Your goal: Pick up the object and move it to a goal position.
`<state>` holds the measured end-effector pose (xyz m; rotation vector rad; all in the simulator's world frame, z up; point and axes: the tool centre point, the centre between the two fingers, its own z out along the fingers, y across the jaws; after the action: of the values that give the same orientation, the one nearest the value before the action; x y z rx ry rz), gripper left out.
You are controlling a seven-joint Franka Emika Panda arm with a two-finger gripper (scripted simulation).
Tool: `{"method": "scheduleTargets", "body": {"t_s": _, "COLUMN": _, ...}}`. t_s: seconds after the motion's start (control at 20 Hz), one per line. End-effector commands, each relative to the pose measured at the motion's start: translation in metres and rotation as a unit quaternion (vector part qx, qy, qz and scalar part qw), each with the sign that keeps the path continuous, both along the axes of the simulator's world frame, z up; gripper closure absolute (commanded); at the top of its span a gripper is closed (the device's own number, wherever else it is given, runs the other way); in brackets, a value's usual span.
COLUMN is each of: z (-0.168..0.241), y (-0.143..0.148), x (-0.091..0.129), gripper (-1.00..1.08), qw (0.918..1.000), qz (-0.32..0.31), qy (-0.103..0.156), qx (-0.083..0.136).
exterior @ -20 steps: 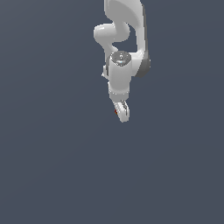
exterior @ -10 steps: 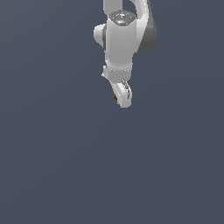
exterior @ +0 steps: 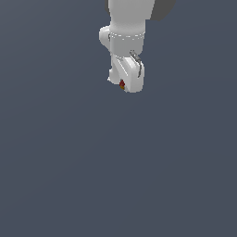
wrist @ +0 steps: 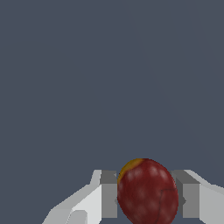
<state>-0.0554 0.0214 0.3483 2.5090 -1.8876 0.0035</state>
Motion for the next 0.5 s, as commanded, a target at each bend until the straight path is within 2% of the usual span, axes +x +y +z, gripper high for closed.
{"method": "scheduleTargets", "body": {"t_s": 0.0, "z": 0.026, "y": -0.001, "x": 0.002, "gripper": 1.08, "qw": 1.0000, "qz": 0.000, "qy": 0.000, "qx": 0.000}}
{"method": "scheduleTargets", "body": {"t_s": 0.45, "z": 0.091, "y": -0.001, "x": 0.011, "gripper": 1.08, "qw": 1.0000, "qz": 0.002, "qy": 0.000, "qx": 0.001}}
